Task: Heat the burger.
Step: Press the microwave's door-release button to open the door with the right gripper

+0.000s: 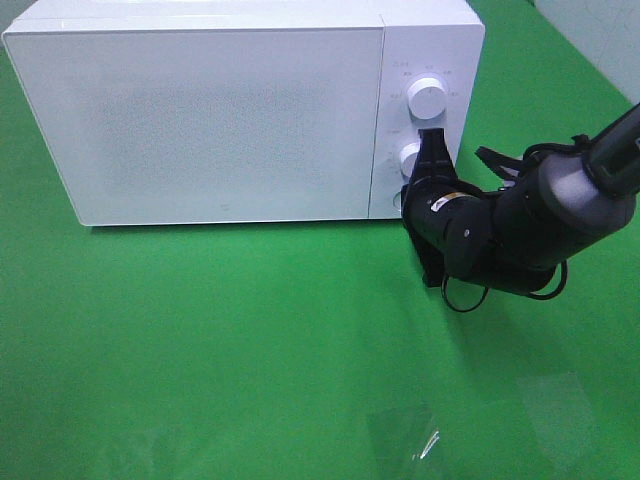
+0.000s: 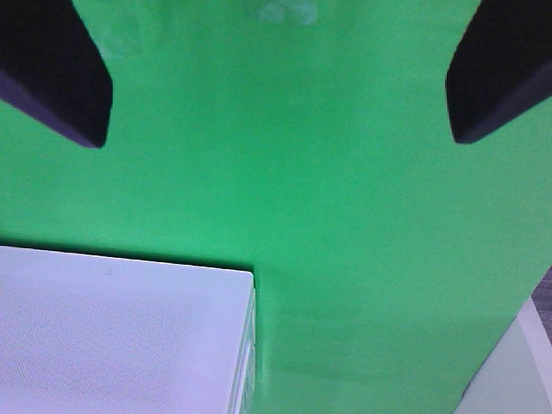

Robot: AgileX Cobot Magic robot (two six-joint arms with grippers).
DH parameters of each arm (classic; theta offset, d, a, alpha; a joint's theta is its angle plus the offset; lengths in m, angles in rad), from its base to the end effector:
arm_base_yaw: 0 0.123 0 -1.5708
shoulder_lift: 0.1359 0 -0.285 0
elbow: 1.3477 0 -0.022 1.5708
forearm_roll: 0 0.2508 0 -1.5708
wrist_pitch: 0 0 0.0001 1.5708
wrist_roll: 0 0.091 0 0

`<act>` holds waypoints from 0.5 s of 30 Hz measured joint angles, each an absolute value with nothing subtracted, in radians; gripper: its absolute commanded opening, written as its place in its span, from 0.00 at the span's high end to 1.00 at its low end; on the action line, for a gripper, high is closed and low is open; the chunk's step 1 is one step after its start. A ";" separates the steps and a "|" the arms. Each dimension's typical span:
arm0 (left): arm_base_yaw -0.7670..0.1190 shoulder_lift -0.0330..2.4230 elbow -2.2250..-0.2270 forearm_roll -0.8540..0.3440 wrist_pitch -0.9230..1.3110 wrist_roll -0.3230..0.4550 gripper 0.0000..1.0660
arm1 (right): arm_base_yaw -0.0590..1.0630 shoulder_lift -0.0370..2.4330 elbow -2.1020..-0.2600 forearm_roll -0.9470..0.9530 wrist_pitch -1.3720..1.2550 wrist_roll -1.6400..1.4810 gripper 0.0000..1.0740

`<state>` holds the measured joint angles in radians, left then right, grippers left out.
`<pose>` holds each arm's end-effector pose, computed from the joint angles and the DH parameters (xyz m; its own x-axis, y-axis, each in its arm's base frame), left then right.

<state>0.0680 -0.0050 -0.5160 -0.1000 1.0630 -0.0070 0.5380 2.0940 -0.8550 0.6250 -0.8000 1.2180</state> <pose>-0.0073 -0.0085 0.2818 -0.4363 -0.0854 -0.8958 -0.0137 0.9960 -0.0882 0.3380 0.1572 0.0917 -0.0980 0.9918 -0.0825 0.3918 0.1146 0.9129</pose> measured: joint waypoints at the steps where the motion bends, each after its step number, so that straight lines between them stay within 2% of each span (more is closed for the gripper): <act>1: 0.068 -0.005 -0.516 -0.100 1.063 -0.007 0.06 | 0.538 2.095 -0.855 0.624 -0.807 1.218 1.00; 15: 0.068 -0.005 -0.516 -0.100 1.063 -0.007 0.06 | 0.539 2.108 -0.849 0.592 -0.865 1.303 1.00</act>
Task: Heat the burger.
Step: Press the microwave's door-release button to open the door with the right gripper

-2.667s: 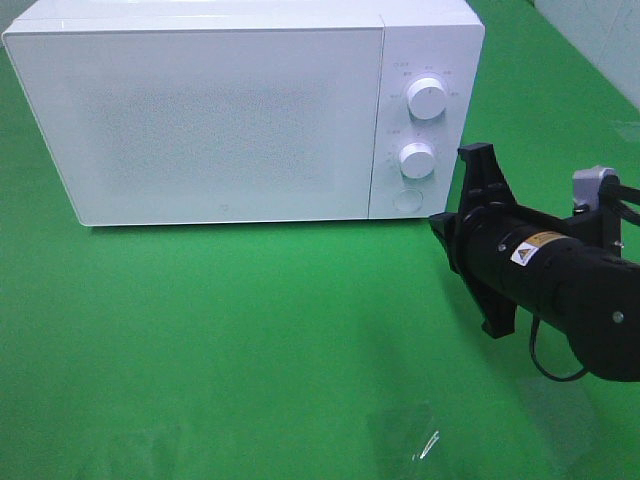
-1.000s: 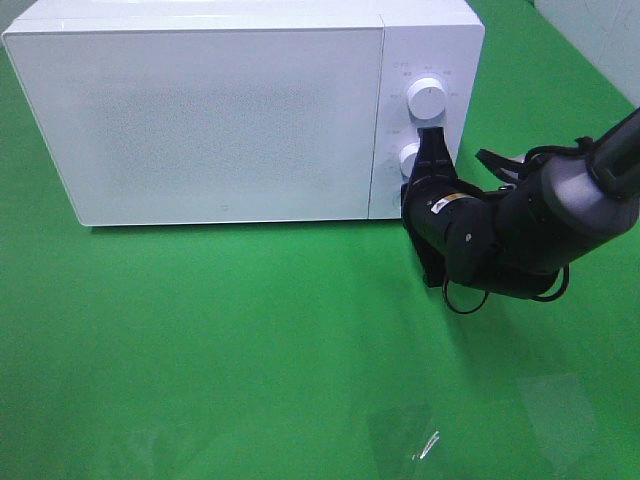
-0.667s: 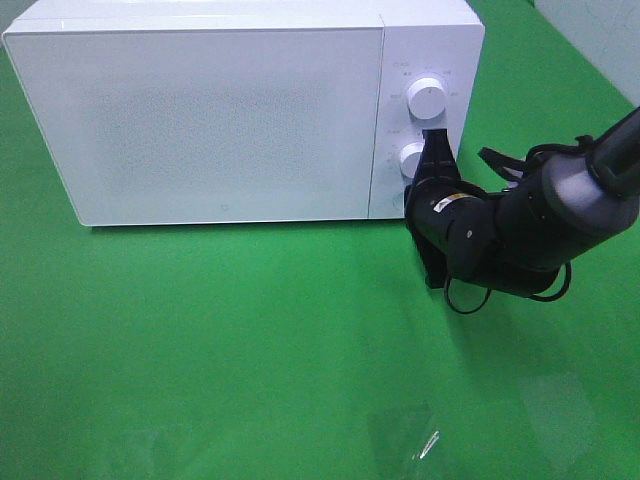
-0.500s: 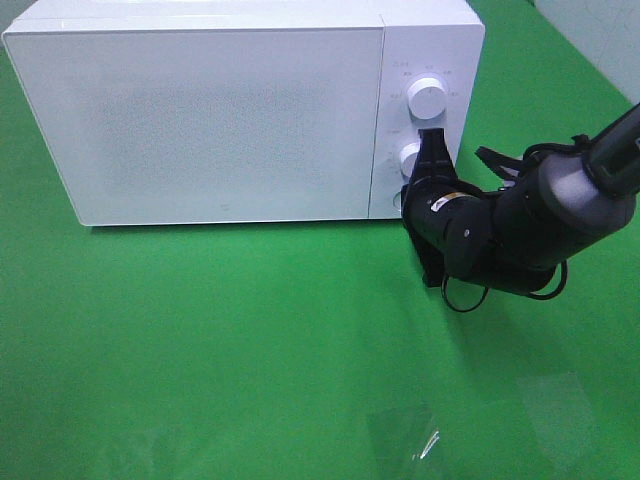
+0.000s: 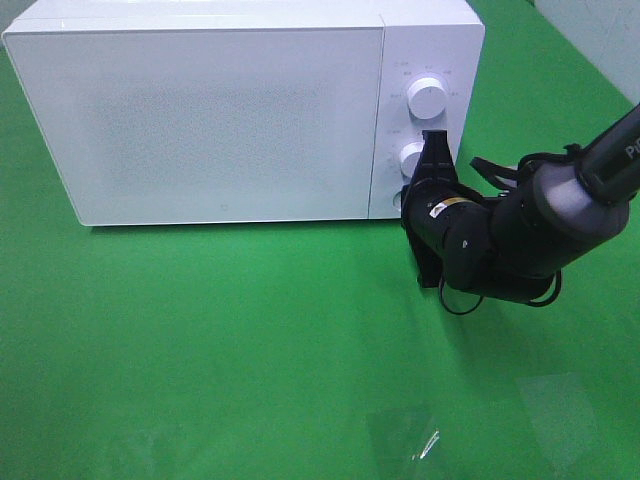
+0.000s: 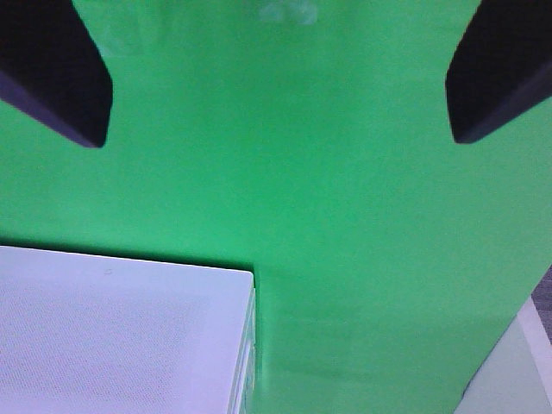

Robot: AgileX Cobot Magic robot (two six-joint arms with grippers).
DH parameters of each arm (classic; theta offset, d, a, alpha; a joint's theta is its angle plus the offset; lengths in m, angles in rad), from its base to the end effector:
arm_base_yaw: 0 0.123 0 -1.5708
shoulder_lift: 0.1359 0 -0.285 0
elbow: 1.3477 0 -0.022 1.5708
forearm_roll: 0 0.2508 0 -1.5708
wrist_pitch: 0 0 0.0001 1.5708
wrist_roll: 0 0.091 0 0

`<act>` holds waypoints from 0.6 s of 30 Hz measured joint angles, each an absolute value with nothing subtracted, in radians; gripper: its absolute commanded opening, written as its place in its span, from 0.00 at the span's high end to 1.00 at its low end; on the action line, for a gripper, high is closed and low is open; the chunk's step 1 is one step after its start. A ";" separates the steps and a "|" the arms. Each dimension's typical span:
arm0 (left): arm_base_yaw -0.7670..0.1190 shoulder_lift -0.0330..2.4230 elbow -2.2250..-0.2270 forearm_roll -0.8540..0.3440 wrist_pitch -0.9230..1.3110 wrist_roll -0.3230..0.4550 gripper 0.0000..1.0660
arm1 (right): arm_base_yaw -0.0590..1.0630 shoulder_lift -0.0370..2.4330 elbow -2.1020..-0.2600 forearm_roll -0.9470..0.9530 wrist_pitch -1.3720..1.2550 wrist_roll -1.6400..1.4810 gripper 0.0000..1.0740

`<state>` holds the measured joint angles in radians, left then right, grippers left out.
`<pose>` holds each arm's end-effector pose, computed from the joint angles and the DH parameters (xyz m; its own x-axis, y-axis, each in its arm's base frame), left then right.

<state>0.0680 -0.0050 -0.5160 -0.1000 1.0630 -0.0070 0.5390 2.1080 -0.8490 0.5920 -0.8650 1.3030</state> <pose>-0.0073 -0.0085 0.2818 -0.4363 -0.0854 -0.8958 -0.0137 0.9960 -0.0882 0.3384 0.1574 0.0911 -0.0798 0.9963 -0.0318 0.3490 0.0579 0.9353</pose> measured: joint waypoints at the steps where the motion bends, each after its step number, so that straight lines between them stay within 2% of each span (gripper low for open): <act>1: 0.068 -0.005 -0.516 -0.100 1.063 -0.007 0.06 | 0.539 2.108 -0.849 0.592 -0.865 1.303 1.00; 18: 0.068 -0.005 -0.516 -0.100 1.063 -0.007 0.06 | 0.554 2.203 -0.907 0.608 -0.955 1.332 1.00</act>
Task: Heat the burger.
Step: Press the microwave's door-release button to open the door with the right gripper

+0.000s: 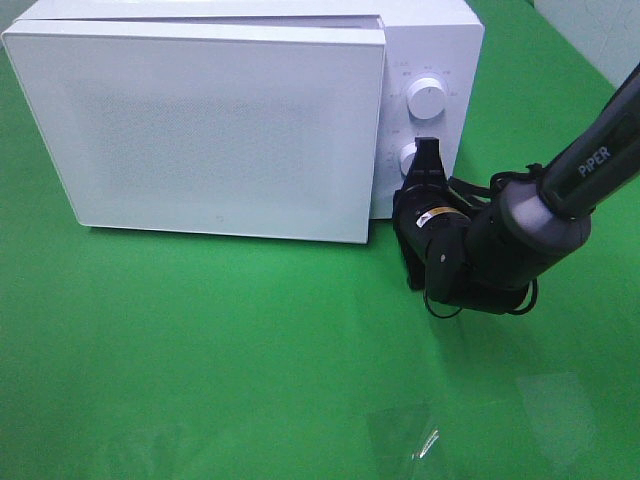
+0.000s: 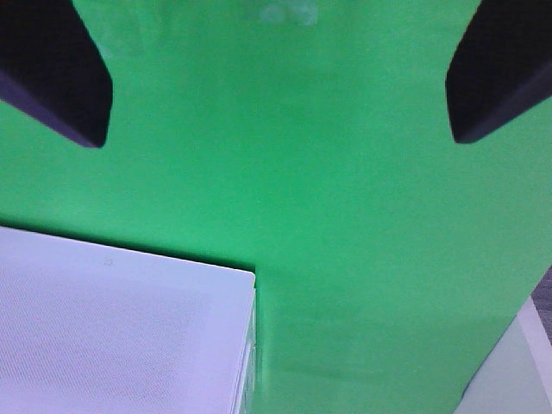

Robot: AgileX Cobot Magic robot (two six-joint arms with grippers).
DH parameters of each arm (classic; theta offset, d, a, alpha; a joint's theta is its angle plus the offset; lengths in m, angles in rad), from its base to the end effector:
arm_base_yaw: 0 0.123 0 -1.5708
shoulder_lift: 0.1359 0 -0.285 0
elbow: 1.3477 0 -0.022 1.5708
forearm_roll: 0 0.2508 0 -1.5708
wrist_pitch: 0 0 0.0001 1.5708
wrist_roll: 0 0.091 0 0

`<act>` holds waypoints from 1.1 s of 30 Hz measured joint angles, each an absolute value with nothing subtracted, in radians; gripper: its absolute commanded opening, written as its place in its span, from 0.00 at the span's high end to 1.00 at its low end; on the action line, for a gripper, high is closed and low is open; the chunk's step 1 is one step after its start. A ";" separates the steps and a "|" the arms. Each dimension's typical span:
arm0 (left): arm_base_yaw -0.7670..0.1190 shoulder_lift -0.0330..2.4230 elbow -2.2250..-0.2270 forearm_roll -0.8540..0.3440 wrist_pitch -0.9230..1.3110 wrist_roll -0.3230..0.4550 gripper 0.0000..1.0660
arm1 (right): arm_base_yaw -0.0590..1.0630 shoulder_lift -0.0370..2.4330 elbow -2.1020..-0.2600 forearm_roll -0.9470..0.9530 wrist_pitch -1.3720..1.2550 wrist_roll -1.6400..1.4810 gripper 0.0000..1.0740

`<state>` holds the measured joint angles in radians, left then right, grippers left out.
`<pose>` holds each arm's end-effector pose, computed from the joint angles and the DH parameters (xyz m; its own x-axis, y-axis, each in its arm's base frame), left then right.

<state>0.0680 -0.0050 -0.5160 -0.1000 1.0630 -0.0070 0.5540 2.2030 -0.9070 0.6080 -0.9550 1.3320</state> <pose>-0.0073 -0.0085 0.2818 -0.4363 -0.0854 -0.8958 -0.0137 0.9960 -0.0882 0.3480 0.1654 0.0736 -0.0502 0.9985 -0.0237 0.3015 0.0378 0.9527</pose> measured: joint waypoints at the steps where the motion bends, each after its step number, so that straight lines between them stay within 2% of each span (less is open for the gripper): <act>1: 0.068 -0.005 -0.516 -0.100 1.063 -0.007 0.06 | 0.554 2.203 -0.907 0.608 -0.955 1.332 1.00; 24: 0.068 -0.005 -0.516 -0.100 1.063 -0.007 0.06 | 0.560 2.204 -0.926 0.639 -0.905 1.321 1.00; 33: 0.068 -0.005 -0.516 -0.100 1.063 -0.007 0.06 | 0.536 2.142 -0.886 0.579 -0.851 1.289 1.00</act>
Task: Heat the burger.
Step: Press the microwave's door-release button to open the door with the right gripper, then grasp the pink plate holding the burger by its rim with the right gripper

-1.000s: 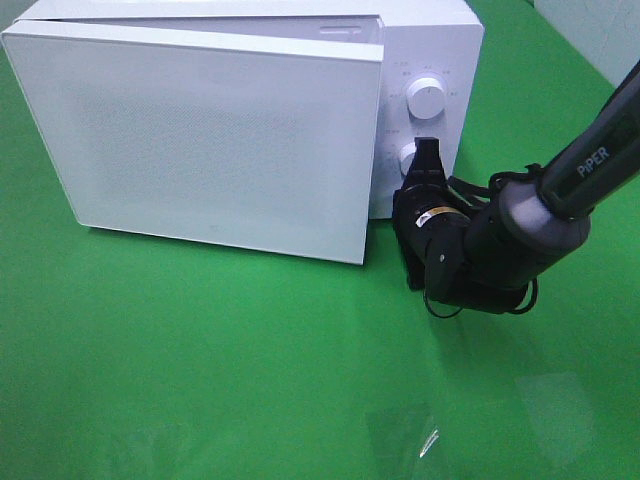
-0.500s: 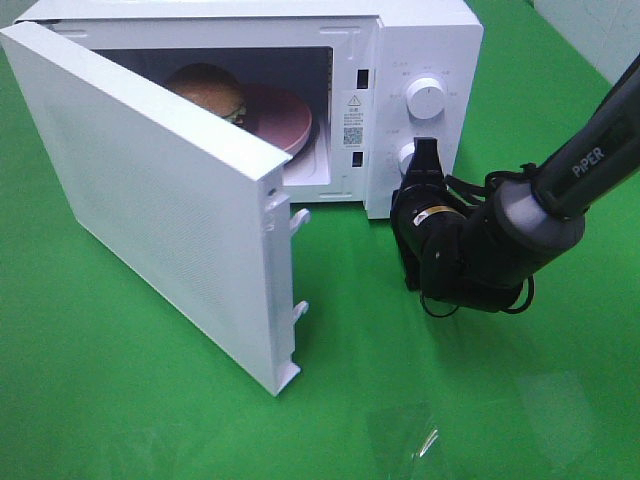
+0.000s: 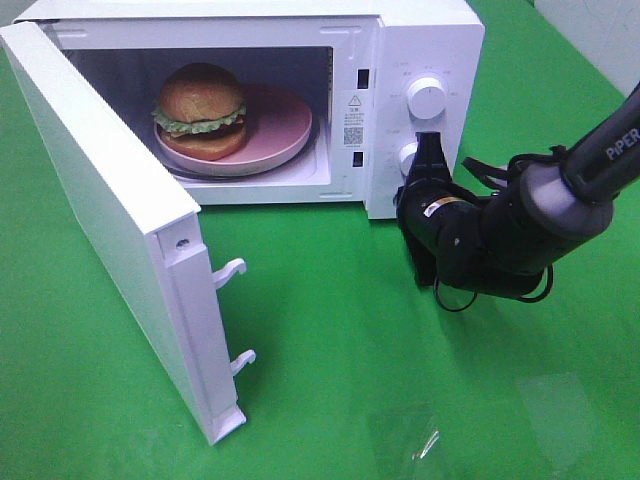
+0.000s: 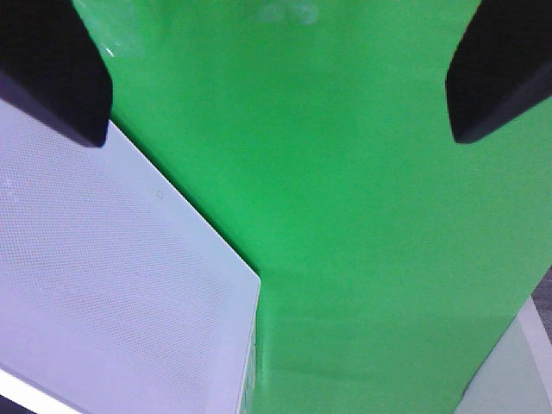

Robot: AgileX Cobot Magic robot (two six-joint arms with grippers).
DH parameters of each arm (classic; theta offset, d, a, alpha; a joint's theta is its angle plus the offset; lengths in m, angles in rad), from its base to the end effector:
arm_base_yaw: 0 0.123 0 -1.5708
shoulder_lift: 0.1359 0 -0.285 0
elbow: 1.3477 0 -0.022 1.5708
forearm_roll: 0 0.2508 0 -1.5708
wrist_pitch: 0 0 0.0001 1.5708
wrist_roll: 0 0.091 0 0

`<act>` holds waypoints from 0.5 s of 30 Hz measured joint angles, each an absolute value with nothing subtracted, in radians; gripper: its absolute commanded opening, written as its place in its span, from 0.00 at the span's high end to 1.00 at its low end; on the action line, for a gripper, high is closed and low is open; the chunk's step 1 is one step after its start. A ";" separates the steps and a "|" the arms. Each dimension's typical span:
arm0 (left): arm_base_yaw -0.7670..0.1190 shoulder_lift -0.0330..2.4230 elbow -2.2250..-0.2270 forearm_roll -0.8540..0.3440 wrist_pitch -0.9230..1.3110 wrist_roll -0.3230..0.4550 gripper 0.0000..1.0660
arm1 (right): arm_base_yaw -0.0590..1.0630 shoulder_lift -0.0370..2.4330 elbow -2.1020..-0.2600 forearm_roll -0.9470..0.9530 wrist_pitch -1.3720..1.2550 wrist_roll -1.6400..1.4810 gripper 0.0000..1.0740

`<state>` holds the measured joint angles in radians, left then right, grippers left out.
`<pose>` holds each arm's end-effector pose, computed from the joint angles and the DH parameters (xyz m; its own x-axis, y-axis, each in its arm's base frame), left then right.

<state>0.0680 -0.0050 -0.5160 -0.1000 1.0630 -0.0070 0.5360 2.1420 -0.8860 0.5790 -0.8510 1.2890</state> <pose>-0.0073 -0.0085 0.2818 -0.4363 -0.0854 -0.8958 -0.0137 0.9960 -0.0882 0.3455 0.1617 0.0846 -0.0970 0.9942 -0.0468 0.3549 0.0785 0.9316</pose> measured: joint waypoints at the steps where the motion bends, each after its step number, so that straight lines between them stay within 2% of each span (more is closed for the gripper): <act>1: 0.068 -0.005 -0.516 -0.100 1.063 -0.007 0.06 | 0.533 2.123 -0.871 0.568 -0.833 1.287 1.00; 9: 0.068 -0.005 -0.516 -0.100 1.063 -0.007 0.06 | 0.528 2.034 -0.822 0.479 -0.771 1.262 0.99; 15: 0.068 -0.005 -0.516 -0.100 1.063 -0.007 0.06 | 0.528 1.916 -0.762 0.395 -0.575 1.145 0.98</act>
<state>0.0680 -0.0050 -0.5160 -0.1000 1.0630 -0.0070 0.5280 1.9160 -0.7620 0.3950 -0.5750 1.1450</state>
